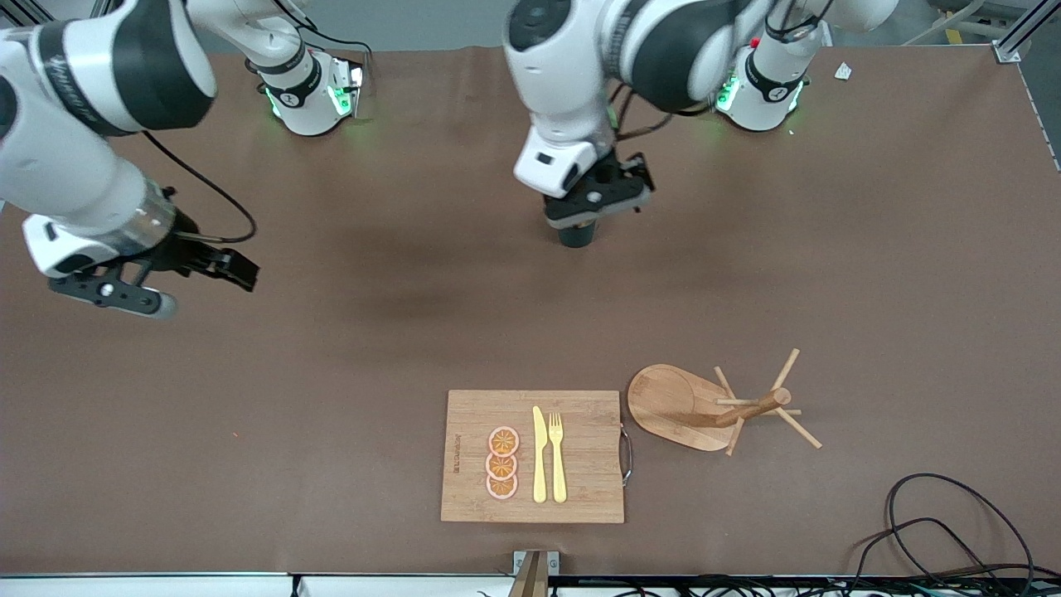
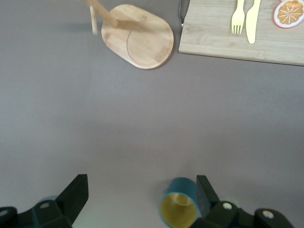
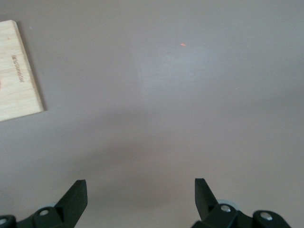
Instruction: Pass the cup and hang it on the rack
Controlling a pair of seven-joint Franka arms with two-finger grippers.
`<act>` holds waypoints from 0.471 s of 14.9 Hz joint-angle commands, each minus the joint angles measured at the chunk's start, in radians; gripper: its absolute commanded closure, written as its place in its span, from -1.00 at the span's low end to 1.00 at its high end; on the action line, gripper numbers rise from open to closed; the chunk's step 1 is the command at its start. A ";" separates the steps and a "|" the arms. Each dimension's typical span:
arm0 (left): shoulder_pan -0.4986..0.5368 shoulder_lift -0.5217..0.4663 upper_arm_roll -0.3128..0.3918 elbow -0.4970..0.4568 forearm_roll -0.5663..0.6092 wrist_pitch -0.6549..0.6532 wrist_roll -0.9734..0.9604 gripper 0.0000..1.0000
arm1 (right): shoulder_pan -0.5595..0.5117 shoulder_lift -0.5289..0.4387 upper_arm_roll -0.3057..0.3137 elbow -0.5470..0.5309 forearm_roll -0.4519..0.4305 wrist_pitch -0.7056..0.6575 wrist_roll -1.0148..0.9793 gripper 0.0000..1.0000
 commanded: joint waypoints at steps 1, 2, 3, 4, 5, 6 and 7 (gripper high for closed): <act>-0.088 0.030 0.006 -0.049 0.086 0.038 -0.222 -1.00 | -0.085 -0.092 0.022 -0.095 -0.013 0.046 -0.129 -1.00; -0.121 0.039 0.006 -0.083 0.116 0.060 -0.308 -1.00 | -0.105 -0.104 0.022 -0.101 -0.022 0.046 -0.154 -1.00; -0.148 0.042 0.006 -0.120 0.148 0.082 -0.398 -1.00 | -0.122 -0.115 0.022 -0.101 -0.027 0.046 -0.184 -1.00; -0.177 0.051 0.004 -0.149 0.178 0.100 -0.492 -1.00 | -0.133 -0.121 0.022 -0.099 -0.036 0.046 -0.212 -1.00; -0.207 0.067 0.006 -0.165 0.205 0.107 -0.590 -1.00 | -0.146 -0.121 0.022 -0.095 -0.053 0.047 -0.230 -1.00; -0.241 0.084 0.006 -0.171 0.232 0.105 -0.684 -1.00 | -0.166 -0.121 0.022 -0.093 -0.056 0.053 -0.250 -1.00; -0.273 0.102 0.006 -0.172 0.248 0.101 -0.762 -1.00 | -0.183 -0.126 0.020 -0.095 -0.056 0.060 -0.289 -1.00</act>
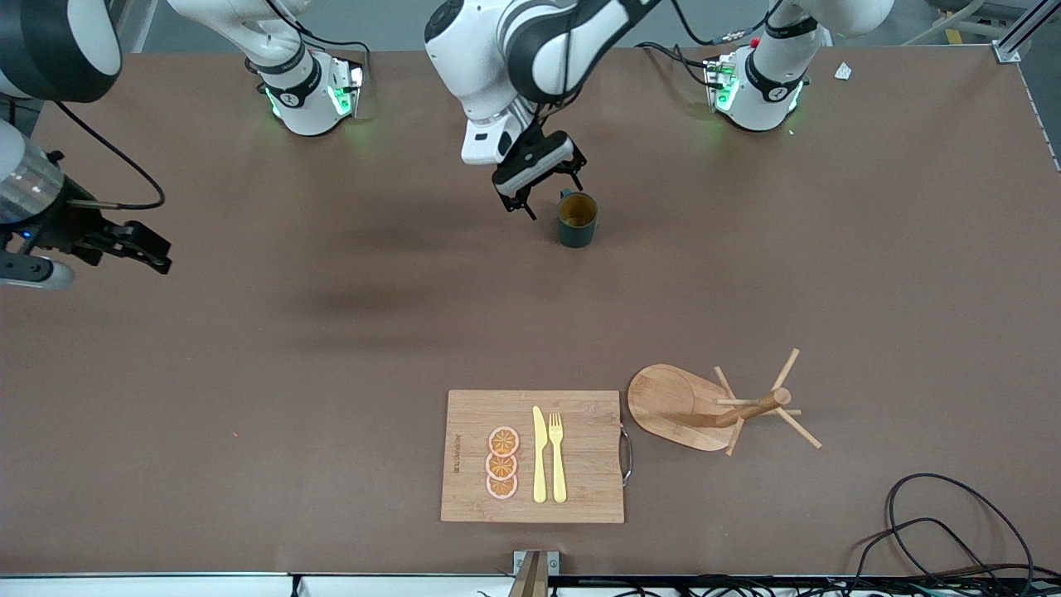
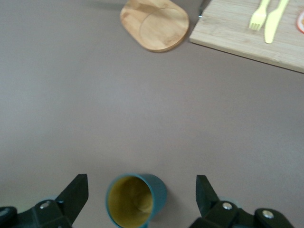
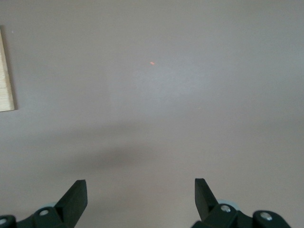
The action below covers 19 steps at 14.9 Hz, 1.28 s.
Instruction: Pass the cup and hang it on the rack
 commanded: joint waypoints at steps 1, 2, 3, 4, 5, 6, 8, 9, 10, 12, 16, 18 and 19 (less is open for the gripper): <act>-0.074 0.022 0.007 -0.033 0.069 0.004 -0.206 -1.00 | -0.066 -0.039 0.020 -0.041 -0.020 0.031 -0.099 -1.00; -0.087 0.022 0.007 -0.053 0.099 0.005 -0.251 -1.00 | -0.086 -0.041 0.021 -0.040 -0.017 0.031 -0.128 -1.00; -0.109 0.022 0.007 -0.081 0.144 0.005 -0.297 -1.00 | -0.101 -0.041 0.020 -0.045 -0.008 0.033 -0.166 -1.00; -0.126 0.022 0.005 -0.110 0.182 0.005 -0.338 -1.00 | -0.120 -0.041 0.020 -0.048 0.015 0.031 -0.170 -1.00; -0.138 0.022 0.005 -0.131 0.211 0.005 -0.378 -1.00 | -0.136 -0.039 0.018 -0.047 0.054 0.030 -0.179 -1.00; -0.155 0.025 0.005 -0.150 0.233 0.005 -0.417 -1.00 | -0.152 -0.039 0.017 -0.048 0.079 0.028 -0.187 -1.00; -0.173 0.036 0.005 -0.174 0.267 0.005 -0.473 -1.00 | -0.166 -0.038 0.015 -0.048 0.084 0.030 -0.222 -1.00; -0.178 0.042 0.005 -0.178 0.276 0.005 -0.506 -1.00 | -0.166 -0.036 0.015 -0.048 0.084 0.031 -0.230 -1.00; -0.186 0.059 0.005 -0.179 0.279 0.005 -0.532 -1.00 | -0.164 -0.038 0.015 -0.048 0.082 0.030 -0.228 -1.00; -0.201 0.077 0.005 -0.181 0.291 0.002 -0.567 -1.00 | -0.163 -0.036 0.017 -0.048 0.084 0.025 -0.228 -1.00; -0.207 0.116 0.007 -0.185 0.320 0.001 -0.615 -1.00 | -0.155 -0.039 0.023 -0.044 0.082 0.015 -0.230 -1.00; -0.218 0.143 0.007 -0.188 0.353 -0.019 -0.641 -1.00 | -0.155 -0.038 0.023 -0.044 0.082 0.015 -0.230 -1.00; -0.219 0.156 0.007 -0.187 0.356 -0.021 -0.644 -1.00 | -0.155 -0.038 0.024 -0.042 0.082 0.015 -0.230 -1.00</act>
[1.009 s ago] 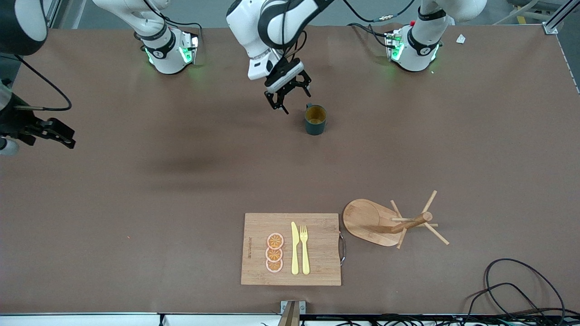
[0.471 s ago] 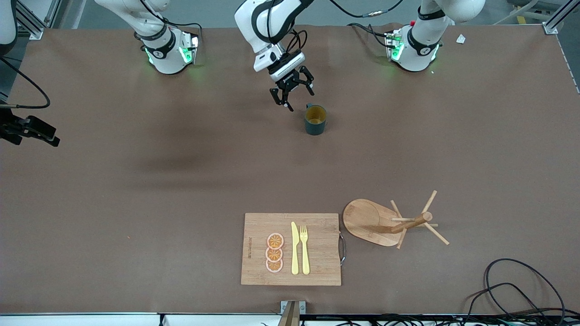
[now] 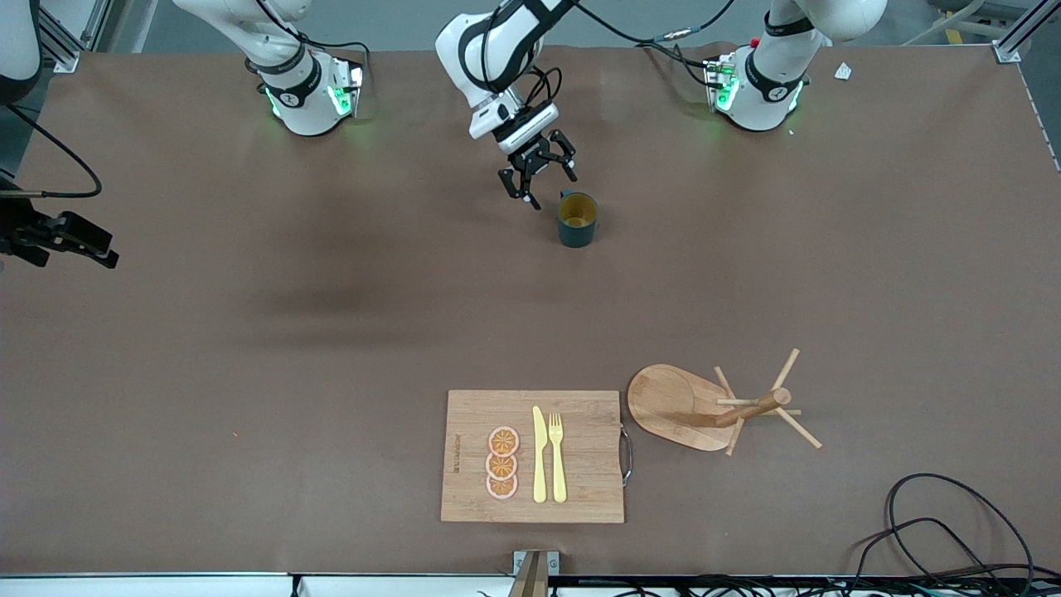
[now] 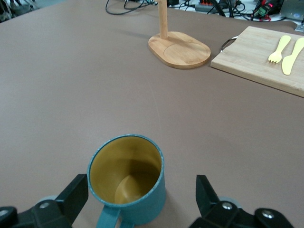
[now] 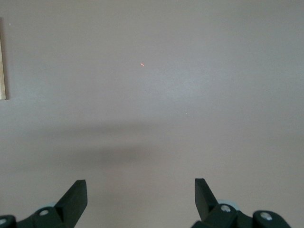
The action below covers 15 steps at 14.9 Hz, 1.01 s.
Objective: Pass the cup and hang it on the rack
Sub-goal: 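Lower the left gripper onto the teal mug handle and close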
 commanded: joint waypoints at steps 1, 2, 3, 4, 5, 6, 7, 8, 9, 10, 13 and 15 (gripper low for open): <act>-0.020 0.028 0.006 -0.001 0.032 -0.019 -0.028 -1.00 | -0.008 -0.032 0.006 -0.028 0.013 0.002 -0.016 -1.00; -0.025 0.035 0.006 -0.001 0.035 -0.019 -0.051 -1.00 | -0.008 -0.032 0.006 -0.028 0.013 0.002 -0.016 -1.00; -0.029 0.046 0.006 -0.002 0.050 -0.020 -0.076 -1.00 | -0.008 -0.032 0.005 -0.028 0.013 0.002 -0.016 -1.00; -0.032 0.051 0.005 -0.002 0.056 -0.023 -0.091 -1.00 | -0.008 -0.032 0.005 -0.030 0.013 0.002 -0.016 -1.00; -0.035 0.052 0.005 -0.002 0.056 -0.029 -0.094 -1.00 | -0.009 -0.031 0.005 -0.027 0.011 0.003 -0.016 -1.00; -0.040 0.051 0.005 -0.004 0.056 -0.033 -0.095 -1.00 | -0.011 -0.032 0.005 -0.022 0.001 0.005 -0.019 -1.00; -0.045 0.052 0.002 -0.004 0.056 -0.043 -0.096 -1.00 | -0.012 -0.031 0.003 -0.017 0.002 0.003 -0.022 -1.00; -0.046 0.052 -0.003 -0.011 0.056 -0.051 -0.098 -1.00 | -0.009 -0.031 0.003 -0.016 0.001 0.003 -0.022 -1.00; -0.049 0.052 -0.007 -0.024 0.056 -0.051 -0.098 -1.00 | -0.009 -0.031 0.005 -0.016 0.001 0.003 -0.022 -1.00; -0.052 0.052 -0.011 -0.030 0.055 -0.051 -0.101 -1.00 | -0.011 -0.032 0.003 -0.014 -0.001 0.003 -0.022 -1.00; -0.052 0.066 -0.023 -0.028 0.055 -0.049 -0.128 -1.00 | -0.017 -0.031 0.000 -0.014 -0.001 0.002 -0.019 -1.00; -0.052 0.077 -0.024 -0.027 0.055 -0.045 -0.130 -0.99 | -0.017 -0.032 -0.001 -0.014 -0.001 0.002 -0.018 -1.00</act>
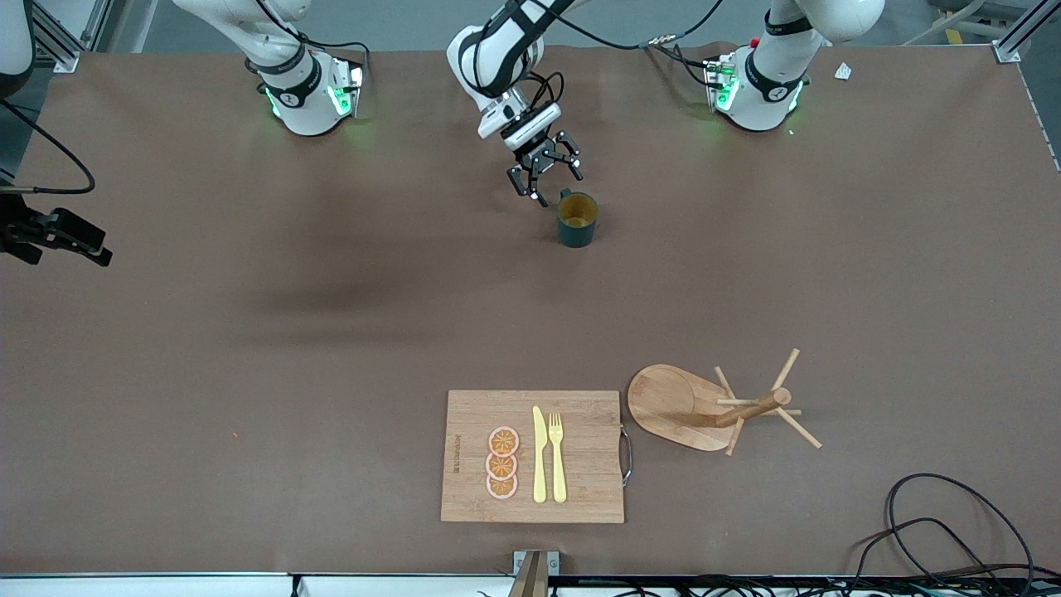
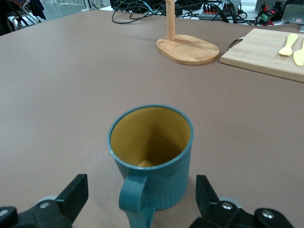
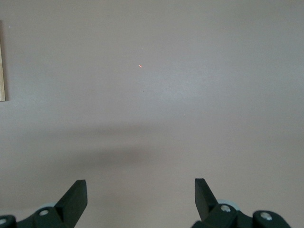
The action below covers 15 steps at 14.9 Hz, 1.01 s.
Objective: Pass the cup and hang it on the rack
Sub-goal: 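Lower the left gripper onto the teal mug handle and close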
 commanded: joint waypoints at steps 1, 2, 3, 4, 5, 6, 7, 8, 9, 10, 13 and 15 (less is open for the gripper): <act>-0.003 0.015 -0.004 0.004 0.022 -0.001 -0.016 -0.95 | -0.013 -0.023 0.007 -0.016 0.000 0.001 -0.004 -1.00; -0.003 0.031 -0.004 0.010 0.023 -0.001 -0.016 -0.91 | -0.013 -0.024 0.008 -0.017 -0.002 0.000 -0.002 -1.00; -0.003 0.036 -0.004 0.010 0.025 0.000 -0.016 -0.81 | -0.013 -0.024 0.008 -0.014 -0.007 0.000 -0.002 -1.00; -0.001 0.036 -0.004 0.013 0.026 0.002 -0.015 -0.63 | -0.008 -0.023 0.010 -0.007 -0.025 0.000 -0.004 -1.00; -0.001 0.038 -0.003 0.022 0.026 0.009 -0.015 -0.45 | -0.007 -0.021 0.013 0.006 -0.042 -0.003 -0.002 -1.00; 0.001 0.042 -0.003 0.034 0.026 0.011 -0.015 -0.32 | -0.008 -0.018 0.013 0.010 -0.043 -0.002 -0.005 -1.00; 0.002 0.050 -0.003 0.045 0.026 0.012 -0.015 -0.22 | -0.010 -0.012 0.011 0.026 -0.045 -0.003 -0.007 -1.00; 0.002 0.055 -0.003 0.053 0.026 0.012 -0.015 -0.13 | -0.013 -0.004 0.011 0.030 -0.045 -0.008 -0.007 -1.00; 0.004 0.059 -0.001 0.056 0.026 0.012 -0.015 0.00 | -0.010 0.014 0.011 0.035 -0.045 -0.008 -0.009 -1.00; 0.004 0.061 0.000 0.060 0.026 0.012 -0.013 0.09 | -0.008 0.026 0.011 0.039 -0.045 -0.008 -0.010 -1.00; 0.005 0.073 0.004 0.083 0.026 0.012 -0.012 0.30 | -0.005 0.034 0.013 0.049 -0.040 -0.008 -0.001 -1.00; 0.005 0.076 0.007 0.085 0.031 0.012 -0.009 0.39 | -0.007 0.034 0.013 0.056 -0.042 -0.008 -0.001 -1.00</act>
